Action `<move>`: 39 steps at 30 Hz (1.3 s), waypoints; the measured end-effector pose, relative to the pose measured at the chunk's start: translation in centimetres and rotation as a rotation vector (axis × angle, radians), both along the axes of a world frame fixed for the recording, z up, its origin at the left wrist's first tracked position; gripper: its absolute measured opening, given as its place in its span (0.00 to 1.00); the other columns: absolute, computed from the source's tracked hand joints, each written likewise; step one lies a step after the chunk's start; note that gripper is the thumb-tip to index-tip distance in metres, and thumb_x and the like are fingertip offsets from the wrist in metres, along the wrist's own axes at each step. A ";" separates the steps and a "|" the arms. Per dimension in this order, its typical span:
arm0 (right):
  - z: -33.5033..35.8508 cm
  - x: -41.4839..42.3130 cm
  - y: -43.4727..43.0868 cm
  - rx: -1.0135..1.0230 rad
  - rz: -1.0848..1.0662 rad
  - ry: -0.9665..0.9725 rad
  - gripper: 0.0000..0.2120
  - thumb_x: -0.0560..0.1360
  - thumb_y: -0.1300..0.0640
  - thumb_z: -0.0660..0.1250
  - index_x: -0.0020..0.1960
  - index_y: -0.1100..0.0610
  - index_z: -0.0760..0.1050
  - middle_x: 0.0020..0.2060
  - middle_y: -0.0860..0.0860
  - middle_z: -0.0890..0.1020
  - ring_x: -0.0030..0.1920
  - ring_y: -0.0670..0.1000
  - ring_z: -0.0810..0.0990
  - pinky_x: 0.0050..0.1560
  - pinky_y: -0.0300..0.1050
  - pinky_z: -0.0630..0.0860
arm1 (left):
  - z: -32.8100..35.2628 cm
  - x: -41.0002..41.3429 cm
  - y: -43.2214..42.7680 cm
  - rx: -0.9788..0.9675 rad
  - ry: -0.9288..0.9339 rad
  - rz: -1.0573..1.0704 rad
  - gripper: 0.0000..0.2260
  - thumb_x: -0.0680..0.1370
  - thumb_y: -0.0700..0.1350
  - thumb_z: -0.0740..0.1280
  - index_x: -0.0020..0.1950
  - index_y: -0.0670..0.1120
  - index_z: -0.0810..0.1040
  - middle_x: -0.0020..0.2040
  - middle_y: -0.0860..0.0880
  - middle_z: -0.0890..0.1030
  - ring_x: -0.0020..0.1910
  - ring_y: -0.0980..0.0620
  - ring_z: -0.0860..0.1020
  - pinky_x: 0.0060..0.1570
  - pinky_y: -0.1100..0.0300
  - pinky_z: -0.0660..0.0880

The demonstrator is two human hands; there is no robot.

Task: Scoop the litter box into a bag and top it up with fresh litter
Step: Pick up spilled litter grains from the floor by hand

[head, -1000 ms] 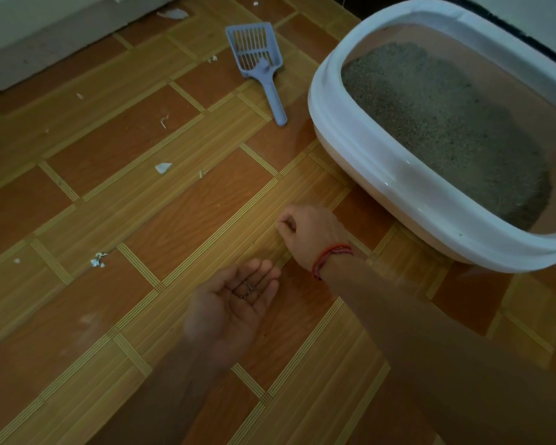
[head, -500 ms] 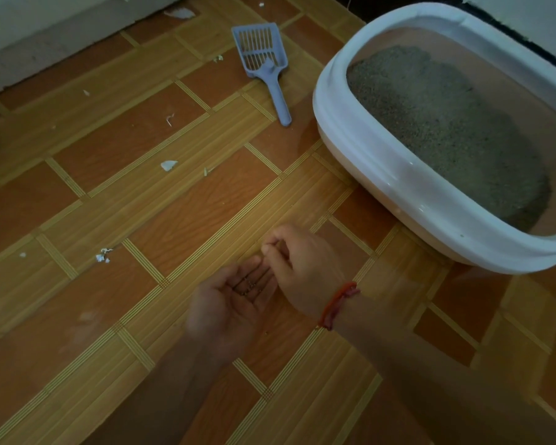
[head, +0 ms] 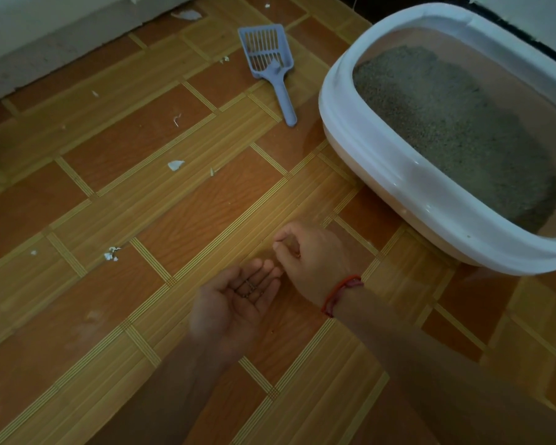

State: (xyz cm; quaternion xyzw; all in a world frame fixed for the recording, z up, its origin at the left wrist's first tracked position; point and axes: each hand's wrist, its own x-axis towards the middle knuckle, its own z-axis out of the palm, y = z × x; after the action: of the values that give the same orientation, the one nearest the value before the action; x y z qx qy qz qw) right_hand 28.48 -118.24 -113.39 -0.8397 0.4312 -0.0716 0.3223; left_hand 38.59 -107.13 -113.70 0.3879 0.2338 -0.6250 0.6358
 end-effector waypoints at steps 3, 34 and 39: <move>-0.8 0.8 -0.6 -0.034 0.036 0.081 0.06 0.78 0.51 0.63 0.50 0.48 0.78 0.38 0.41 0.72 0.43 0.46 0.75 0.41 0.41 0.70 | 0.1 0.2 0.2 0.029 -0.008 -0.003 0.14 0.81 0.42 0.59 0.48 0.34 0.80 0.47 0.38 0.84 0.49 0.41 0.84 0.55 0.51 0.77; 2.5 0.7 3.6 -0.002 0.290 -0.014 0.07 0.79 0.51 0.59 0.54 0.48 0.75 0.44 0.43 0.74 0.39 0.43 0.72 0.39 0.40 0.69 | 0.8 0.8 2.0 -0.097 -0.069 -0.033 0.16 0.81 0.42 0.55 0.52 0.33 0.79 0.45 0.41 0.84 0.45 0.47 0.84 0.48 0.57 0.81; 2.8 -0.8 3.9 -0.065 0.207 -0.062 0.04 0.78 0.53 0.62 0.50 0.49 0.75 0.34 0.38 0.67 0.33 0.38 0.67 0.34 0.31 0.60 | 1.2 0.9 2.5 -0.062 -0.054 0.001 0.15 0.82 0.42 0.56 0.50 0.34 0.79 0.48 0.39 0.84 0.49 0.44 0.84 0.56 0.52 0.79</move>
State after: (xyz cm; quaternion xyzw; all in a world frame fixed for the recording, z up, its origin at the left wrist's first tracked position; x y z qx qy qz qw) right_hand 27.64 -114.36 -110.60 -0.8871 0.3293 -0.0778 0.3139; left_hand 39.54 -104.64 -112.47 0.3845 0.1972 -0.6209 0.6540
